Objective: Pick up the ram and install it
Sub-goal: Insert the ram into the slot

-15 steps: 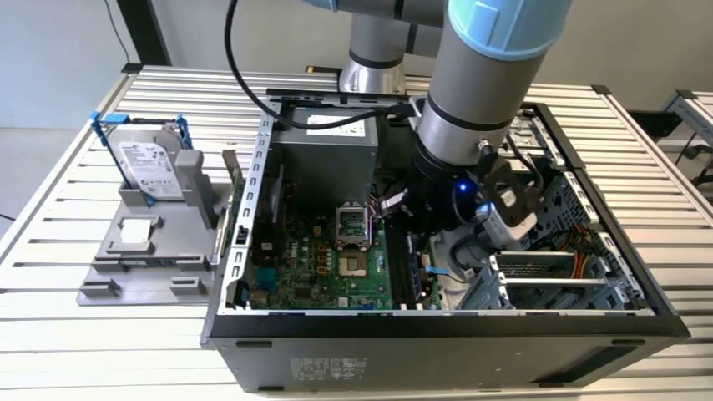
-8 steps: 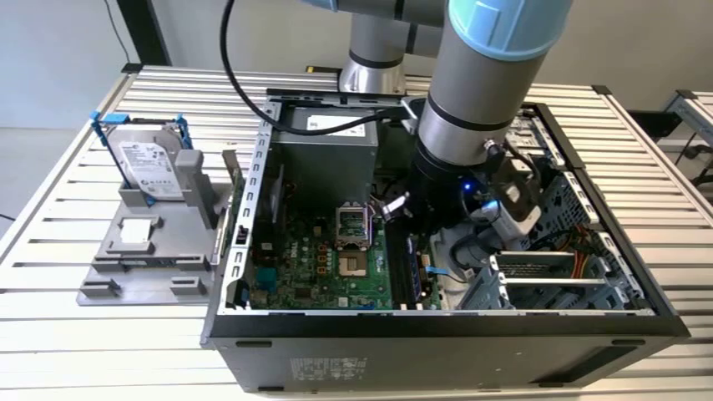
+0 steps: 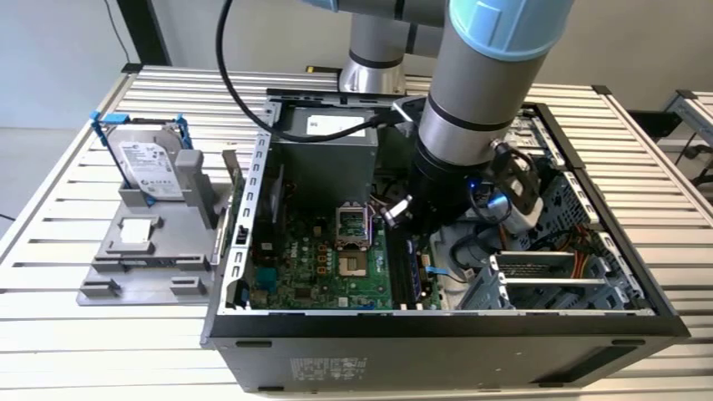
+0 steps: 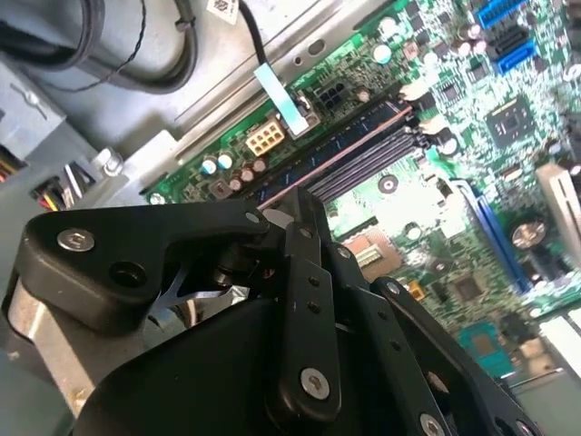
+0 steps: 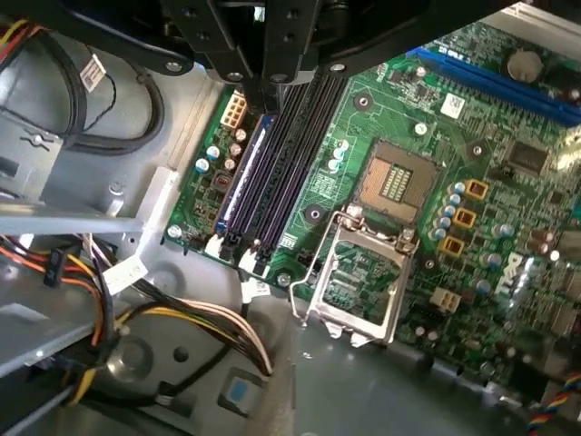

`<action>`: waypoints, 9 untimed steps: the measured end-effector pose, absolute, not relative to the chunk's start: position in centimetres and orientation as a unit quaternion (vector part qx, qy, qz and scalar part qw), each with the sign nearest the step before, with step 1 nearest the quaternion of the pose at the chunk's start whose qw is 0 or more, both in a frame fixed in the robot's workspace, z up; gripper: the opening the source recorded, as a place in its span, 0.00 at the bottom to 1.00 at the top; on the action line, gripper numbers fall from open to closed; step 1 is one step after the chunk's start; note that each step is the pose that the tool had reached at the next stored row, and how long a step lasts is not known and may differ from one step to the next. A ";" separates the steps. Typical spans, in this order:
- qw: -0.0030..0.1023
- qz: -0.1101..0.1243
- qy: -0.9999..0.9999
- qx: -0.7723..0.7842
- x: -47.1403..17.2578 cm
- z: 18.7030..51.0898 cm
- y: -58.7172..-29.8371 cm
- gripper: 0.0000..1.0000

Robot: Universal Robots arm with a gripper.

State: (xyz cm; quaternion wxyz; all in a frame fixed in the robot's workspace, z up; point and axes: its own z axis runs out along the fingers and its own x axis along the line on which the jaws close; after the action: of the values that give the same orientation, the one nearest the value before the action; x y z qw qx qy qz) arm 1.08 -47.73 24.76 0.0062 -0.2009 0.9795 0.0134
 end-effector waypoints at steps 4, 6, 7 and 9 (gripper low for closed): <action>0.006 0.014 0.972 -0.236 1.1 24.8 -47.7 0.00; 0.005 0.014 0.968 -0.250 1.1 24.8 -47.7 0.00; 0.005 0.014 0.966 -0.257 1.1 24.9 -47.7 0.00; 0.005 0.014 0.963 -0.270 1.1 24.9 -47.7 0.00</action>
State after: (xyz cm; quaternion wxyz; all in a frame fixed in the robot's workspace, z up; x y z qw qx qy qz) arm 1.08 -47.73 24.91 0.0054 -0.2699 0.9628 0.0139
